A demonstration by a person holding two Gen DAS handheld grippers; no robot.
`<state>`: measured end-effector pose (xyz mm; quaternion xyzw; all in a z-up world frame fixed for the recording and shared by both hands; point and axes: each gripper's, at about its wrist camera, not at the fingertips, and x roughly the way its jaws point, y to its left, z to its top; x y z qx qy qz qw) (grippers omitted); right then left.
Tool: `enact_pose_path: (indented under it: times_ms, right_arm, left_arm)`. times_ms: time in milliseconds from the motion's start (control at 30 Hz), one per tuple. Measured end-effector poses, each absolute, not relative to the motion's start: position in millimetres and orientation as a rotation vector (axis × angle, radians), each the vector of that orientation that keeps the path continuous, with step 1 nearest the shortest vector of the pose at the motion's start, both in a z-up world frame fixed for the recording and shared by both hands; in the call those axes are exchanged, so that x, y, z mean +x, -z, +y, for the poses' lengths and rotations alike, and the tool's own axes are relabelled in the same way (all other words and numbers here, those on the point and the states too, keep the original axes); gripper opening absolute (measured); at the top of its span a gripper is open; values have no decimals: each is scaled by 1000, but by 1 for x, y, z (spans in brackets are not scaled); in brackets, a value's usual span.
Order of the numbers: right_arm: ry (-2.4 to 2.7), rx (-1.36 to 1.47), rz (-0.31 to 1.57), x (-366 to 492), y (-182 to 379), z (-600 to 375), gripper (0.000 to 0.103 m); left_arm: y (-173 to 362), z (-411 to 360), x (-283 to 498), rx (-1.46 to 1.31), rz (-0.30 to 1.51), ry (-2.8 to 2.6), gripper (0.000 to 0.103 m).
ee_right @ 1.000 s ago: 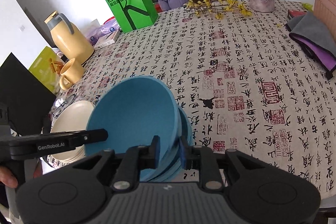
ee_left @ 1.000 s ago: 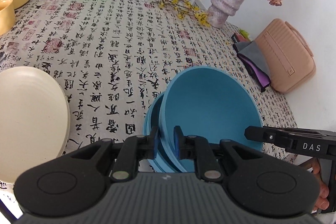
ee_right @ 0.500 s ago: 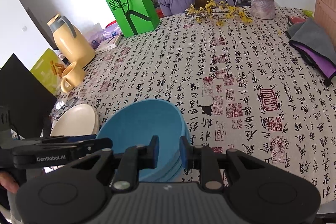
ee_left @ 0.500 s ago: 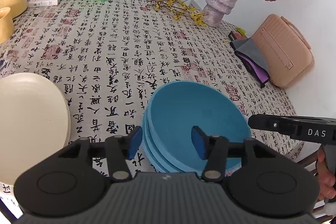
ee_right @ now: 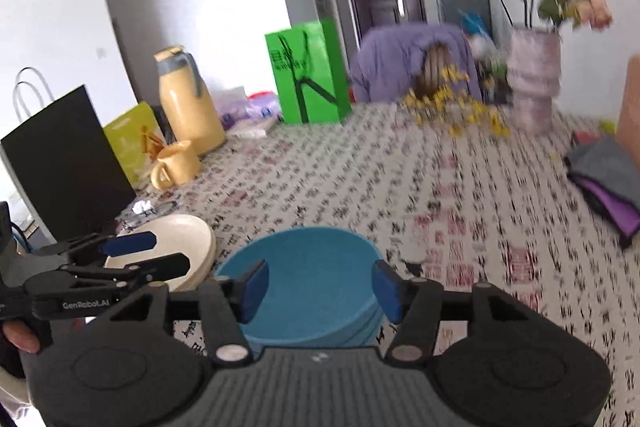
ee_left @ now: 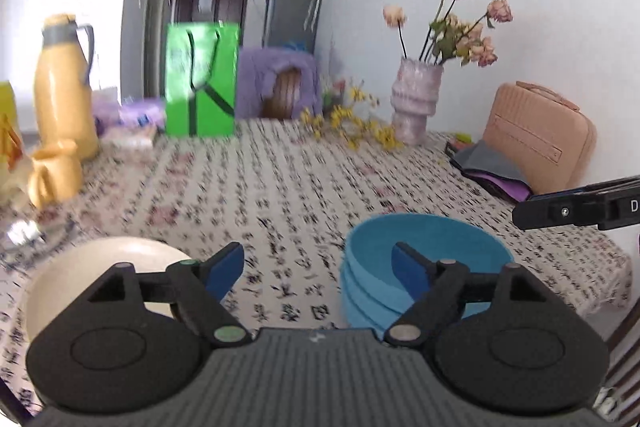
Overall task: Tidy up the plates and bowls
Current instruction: 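Lower the blue bowl into the nested bowls and open both tools, then reach both tools to the stack of blue bowls and grasp its rim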
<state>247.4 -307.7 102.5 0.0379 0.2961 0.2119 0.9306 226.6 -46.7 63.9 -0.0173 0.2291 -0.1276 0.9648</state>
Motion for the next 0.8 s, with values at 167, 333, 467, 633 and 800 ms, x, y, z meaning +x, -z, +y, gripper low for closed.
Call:
enact_pose_path:
  times_ms: [167,333,467,633,800]
  right_arm:
    - [-396,41,503,226,-97,-297,72]
    - [-348,45,407,199,-88,-296,79]
    - [-300,54,304,170,-80,-297,83]
    - [-283,128,241,137,-65,-299,87]
    - [-268,160,216,118,-52,-293,88]
  left_arm:
    - [-65,-38,196,-11,378,223,98]
    - [-62,-25,169,-11,326,184,103]
    - [-57,-17,147,-25,298,181,103]
    - [-47,-7,121,-29,268,170,103]
    - [-41,6,102,-30,251,152,103]
